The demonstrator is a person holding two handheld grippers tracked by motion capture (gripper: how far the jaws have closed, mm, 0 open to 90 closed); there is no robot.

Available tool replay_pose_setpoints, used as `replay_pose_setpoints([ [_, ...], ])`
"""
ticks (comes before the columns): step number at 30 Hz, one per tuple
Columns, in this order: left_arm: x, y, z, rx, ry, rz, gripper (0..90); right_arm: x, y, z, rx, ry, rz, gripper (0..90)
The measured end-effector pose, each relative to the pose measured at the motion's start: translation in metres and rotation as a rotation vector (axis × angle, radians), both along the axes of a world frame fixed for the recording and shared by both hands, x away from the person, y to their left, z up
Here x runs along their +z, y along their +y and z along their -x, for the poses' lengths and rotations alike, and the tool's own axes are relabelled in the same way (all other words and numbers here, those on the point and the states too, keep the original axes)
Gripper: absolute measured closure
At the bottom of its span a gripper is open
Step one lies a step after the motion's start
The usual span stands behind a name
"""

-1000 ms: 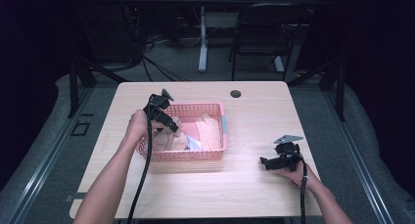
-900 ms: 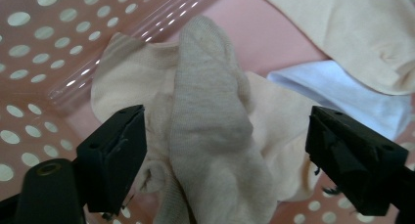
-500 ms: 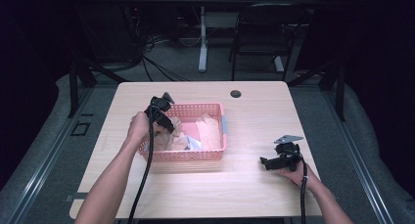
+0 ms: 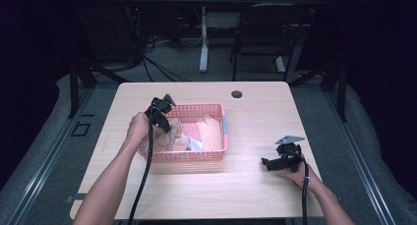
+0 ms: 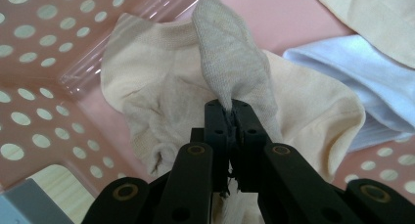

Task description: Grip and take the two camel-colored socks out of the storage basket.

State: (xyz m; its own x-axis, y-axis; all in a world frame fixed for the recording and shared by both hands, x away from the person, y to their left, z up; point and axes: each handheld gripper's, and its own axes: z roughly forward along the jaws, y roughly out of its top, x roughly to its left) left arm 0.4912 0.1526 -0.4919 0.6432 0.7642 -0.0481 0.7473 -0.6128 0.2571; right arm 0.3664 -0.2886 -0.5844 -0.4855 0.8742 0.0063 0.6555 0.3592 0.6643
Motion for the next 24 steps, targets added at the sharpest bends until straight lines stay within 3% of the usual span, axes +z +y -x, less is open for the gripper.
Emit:
replay_pose_setpoints([
  [7, 0.004, 0.001, 0.002, -0.009, 0.0, 0.003, 87.1, 0.0, 0.0, 0.0, 0.0, 0.0, 0.0, 0.0],
  [13, 0.017, 0.002, 0.004, -0.028, -0.004, 0.016, 87.2, 0.0, 0.0, 0.0, 0.0, 0.0, 0.0, 0.0],
  [21, 0.048, -0.002, 0.007, -0.045, -0.033, 0.025, 87.4, 0.0, 0.0, 0.0, 0.0, 0.0, 0.0, 0.0],
  [24, 0.067, -0.004, 0.01, -0.054, -0.06, 0.026, 87.6, 0.0, 0.0, 0.0, 0.0, 0.0, 0.0, 0.0],
])
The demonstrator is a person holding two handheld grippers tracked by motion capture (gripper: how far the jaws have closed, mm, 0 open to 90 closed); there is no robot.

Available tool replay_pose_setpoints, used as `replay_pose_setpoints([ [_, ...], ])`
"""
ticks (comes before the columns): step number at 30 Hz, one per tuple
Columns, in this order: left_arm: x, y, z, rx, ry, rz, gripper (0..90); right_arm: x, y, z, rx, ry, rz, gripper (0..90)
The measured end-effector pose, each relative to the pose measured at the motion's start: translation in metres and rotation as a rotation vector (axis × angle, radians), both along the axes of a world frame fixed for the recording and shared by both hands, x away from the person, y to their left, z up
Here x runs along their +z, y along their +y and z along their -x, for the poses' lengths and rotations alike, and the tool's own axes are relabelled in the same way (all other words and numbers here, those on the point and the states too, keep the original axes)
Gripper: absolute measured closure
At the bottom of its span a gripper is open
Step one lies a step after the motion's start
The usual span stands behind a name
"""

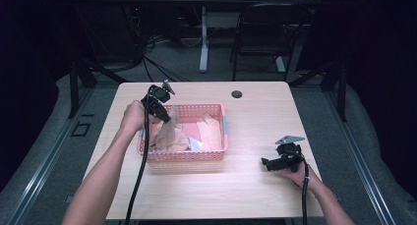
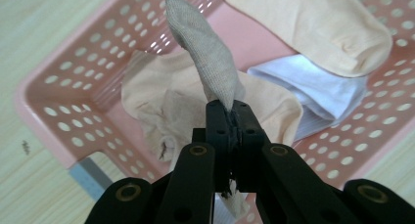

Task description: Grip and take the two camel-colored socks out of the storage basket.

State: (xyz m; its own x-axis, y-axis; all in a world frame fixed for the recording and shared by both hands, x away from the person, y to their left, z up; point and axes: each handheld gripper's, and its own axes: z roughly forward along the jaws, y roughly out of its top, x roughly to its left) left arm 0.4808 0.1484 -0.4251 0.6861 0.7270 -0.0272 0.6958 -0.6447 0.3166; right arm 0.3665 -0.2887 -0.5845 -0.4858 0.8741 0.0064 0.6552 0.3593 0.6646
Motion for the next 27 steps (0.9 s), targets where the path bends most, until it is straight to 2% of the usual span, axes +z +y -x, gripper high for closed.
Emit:
replay_pose_setpoints([
  [1, 0.0, 0.0, 0.0, 0.0, 0.0, 0.0, 87.6, 0.0, 0.0, 0.0, 0.0, 0.0, 0.0, 0.0],
  [2, 0.009, 0.0, 0.002, -0.009, -0.009, 0.009, 87.6, 0.0, 0.0, 0.0, 0.0, 0.0, 0.0, 0.0],
  [3, 0.009, 0.0, 0.002, -0.009, -0.009, 0.009, 87.7, 0.0, 0.0, 0.0, 0.0, 0.0, 0.0, 0.0],
  [6, 0.028, 0.0, 0.005, -0.016, -0.029, 0.006, 87.8, 0.0, 0.0, 0.0, -0.001, 0.0, 0.0, 0.0],
  [7, 0.028, 0.0, 0.005, -0.016, -0.029, 0.006, 87.7, 0.0, 0.0, 0.0, -0.001, 0.0, 0.0, 0.0],
  [10, 0.042, 0.0, 0.007, -0.026, -0.046, -0.001, 87.8, 0.0, 0.0, 0.0, 0.001, 0.001, 0.003, 0.0],
  [14, 0.053, 0.0, 0.008, -0.031, -0.058, -0.002, 87.8, 0.0, 0.0, 0.0, 0.001, 0.001, 0.003, 0.0],
  [16, 0.057, -0.001, 0.009, -0.033, -0.06, 0.009, 87.7, 0.0, 0.0, 0.0, 0.001, 0.002, 0.003, 0.0],
  [27, 0.064, 0.004, 0.01, -0.026, -0.065, 0.002, 87.7, 0.0, 0.0, 0.0, 0.0, 0.003, 0.003, 0.0],
])
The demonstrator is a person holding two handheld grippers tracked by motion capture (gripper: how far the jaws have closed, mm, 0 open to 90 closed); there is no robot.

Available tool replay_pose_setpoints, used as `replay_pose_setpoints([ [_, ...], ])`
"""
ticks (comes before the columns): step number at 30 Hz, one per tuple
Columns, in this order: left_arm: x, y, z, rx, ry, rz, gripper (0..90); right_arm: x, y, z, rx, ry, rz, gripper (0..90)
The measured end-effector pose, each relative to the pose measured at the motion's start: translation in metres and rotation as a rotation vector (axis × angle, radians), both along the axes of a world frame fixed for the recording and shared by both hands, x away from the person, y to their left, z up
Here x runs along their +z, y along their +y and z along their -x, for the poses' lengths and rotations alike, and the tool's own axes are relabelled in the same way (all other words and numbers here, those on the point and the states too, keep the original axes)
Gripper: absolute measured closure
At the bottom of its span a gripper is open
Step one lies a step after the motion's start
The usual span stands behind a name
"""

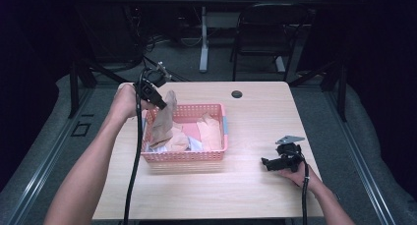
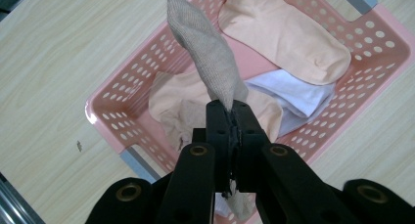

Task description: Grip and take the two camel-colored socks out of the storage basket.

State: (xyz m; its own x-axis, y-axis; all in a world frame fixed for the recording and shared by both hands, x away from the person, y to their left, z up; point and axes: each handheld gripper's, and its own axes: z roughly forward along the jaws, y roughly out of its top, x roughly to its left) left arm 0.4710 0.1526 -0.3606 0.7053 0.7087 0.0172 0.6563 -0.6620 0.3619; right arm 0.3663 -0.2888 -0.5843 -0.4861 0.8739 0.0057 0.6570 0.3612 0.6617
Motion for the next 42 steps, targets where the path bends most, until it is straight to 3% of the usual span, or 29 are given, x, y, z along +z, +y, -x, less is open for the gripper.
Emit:
replay_pose_setpoints([
  [10, 0.013, 0.029, 0.004, 0.044, -0.017, -0.012, 87.7, 0.0, 0.0, 0.0, 0.0, 0.001, 0.0, 0.0],
  [27, 0.033, 0.112, 0.022, 0.185, -0.024, -0.038, 87.7, 0.0, 0.0, 0.0, -0.001, 0.002, 0.001, 0.0],
  [34, 0.032, 0.13, 0.025, 0.216, -0.011, -0.053, 87.7, 0.0, 0.0, 0.0, -0.002, 0.001, 0.001, 0.0],
  [42, 0.018, 0.149, 0.024, 0.257, 0.017, -0.063, 87.7, 0.0, 0.0, 0.0, 0.0, 0.0, 0.0, 0.0],
])
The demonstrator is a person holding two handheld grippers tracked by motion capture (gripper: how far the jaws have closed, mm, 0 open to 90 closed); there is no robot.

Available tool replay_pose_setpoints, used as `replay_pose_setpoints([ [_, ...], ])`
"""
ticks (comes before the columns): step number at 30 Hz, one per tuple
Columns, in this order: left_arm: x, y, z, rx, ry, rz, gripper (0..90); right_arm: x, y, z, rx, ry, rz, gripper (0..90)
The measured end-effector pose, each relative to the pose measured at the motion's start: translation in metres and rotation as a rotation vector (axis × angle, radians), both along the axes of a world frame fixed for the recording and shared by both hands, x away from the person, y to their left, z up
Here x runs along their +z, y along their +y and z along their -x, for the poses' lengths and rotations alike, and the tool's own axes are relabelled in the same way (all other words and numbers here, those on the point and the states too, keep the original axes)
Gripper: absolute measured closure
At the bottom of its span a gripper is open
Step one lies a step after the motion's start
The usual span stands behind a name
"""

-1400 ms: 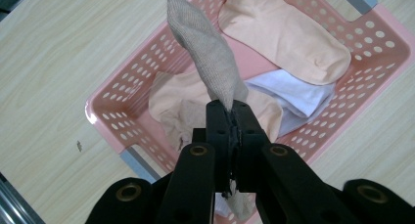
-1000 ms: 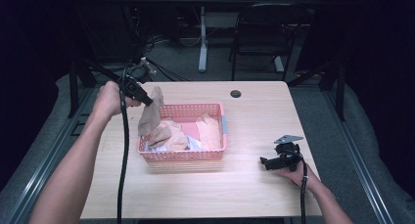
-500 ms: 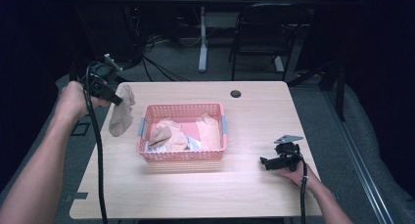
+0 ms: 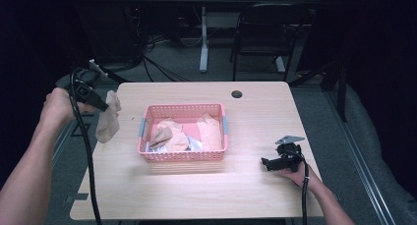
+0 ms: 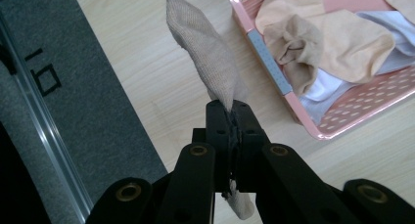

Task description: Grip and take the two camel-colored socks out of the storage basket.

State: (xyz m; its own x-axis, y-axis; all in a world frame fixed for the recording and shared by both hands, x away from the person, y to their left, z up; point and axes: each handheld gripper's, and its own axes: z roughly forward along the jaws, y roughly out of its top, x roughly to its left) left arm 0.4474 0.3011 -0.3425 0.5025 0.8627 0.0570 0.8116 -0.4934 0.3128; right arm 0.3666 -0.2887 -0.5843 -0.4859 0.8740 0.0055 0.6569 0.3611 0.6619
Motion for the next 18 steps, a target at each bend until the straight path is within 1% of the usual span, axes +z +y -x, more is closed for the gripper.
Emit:
replay_pose_setpoints([
  [1, -0.004, 0.004, -0.001, 0.012, -0.004, 0.007, 87.7, 0.0, 0.0, 0.0, -0.004, -0.002, 0.003, 0.0],
  [2, -0.004, 0.004, -0.001, 0.012, -0.004, 0.007, 87.7, 0.0, 0.0, 0.0, -0.004, -0.002, 0.003, 0.0],
  [3, -0.009, 0.006, -0.001, 0.019, 0.008, 0.009, 87.7, 0.0, 0.0, 0.0, -0.004, -0.003, 0.0, 0.0],
  [4, -0.009, 0.006, -0.001, 0.019, 0.008, 0.009, 87.7, 0.0, 0.0, 0.0, -0.004, -0.003, 0.0, 0.0],
  [6, -0.018, 0.008, -0.003, 0.031, 0.014, 0.005, 87.7, 0.0, 0.0, 0.0, -0.004, -0.003, 0.001, 0.0],
  [7, -0.026, 0.009, -0.005, 0.035, 0.027, 0.004, 87.7, 0.0, 0.0, 0.0, -0.004, -0.003, 0.001, 0.0],
  [8, -0.026, 0.009, -0.005, 0.035, 0.027, 0.004, 87.7, 0.0, 0.0, 0.0, -0.004, -0.003, 0.001, 0.0],
  [9, -0.035, 0.011, -0.006, 0.04, 0.037, 0.011, 87.7, 0.0, 0.001, 0.0, -0.007, -0.005, -0.003, 0.0],
  [10, -0.035, 0.011, -0.006, 0.04, 0.037, 0.011, 87.7, 0.0, 0.001, 0.0, -0.007, -0.005, -0.002, 0.0],
  [11, -0.044, 0.012, -0.008, 0.048, 0.05, 0.017, 87.7, 0.0, 0.001, 0.0, -0.007, -0.006, -0.002, 0.0],
  [12, -0.044, 0.012, -0.008, 0.048, 0.05, 0.017, 87.7, 0.0, 0.001, 0.0, -0.007, -0.006, -0.002, 0.0],
  [13, -0.052, 0.013, -0.01, 0.051, 0.061, 0.022, 87.7, 0.0, 0.001, 0.0, -0.006, -0.006, -0.002, 0.0],
  [14, -0.052, 0.013, -0.01, 0.051, 0.061, 0.022, 87.7, 0.0, 0.001, 0.0, -0.006, -0.005, -0.003, 0.0],
  [15, -0.061, 0.013, -0.011, 0.057, 0.068, 0.029, 87.7, 0.0, 0.001, 0.0, -0.006, -0.005, -0.002, 0.0],
  [16, -0.061, 0.013, -0.011, 0.057, 0.068, 0.029, 87.7, 0.0, 0.001, 0.0, -0.006, -0.005, -0.002, 0.0],
  [17, -0.069, 0.014, -0.012, 0.064, 0.076, 0.03, 87.7, 0.0, 0.0, 0.0, -0.003, -0.005, -0.002, 0.0],
  [18, -0.069, 0.014, -0.012, 0.064, 0.076, 0.03, 87.7, 0.0, 0.0, 0.0, -0.003, -0.005, -0.002, 0.0],
])
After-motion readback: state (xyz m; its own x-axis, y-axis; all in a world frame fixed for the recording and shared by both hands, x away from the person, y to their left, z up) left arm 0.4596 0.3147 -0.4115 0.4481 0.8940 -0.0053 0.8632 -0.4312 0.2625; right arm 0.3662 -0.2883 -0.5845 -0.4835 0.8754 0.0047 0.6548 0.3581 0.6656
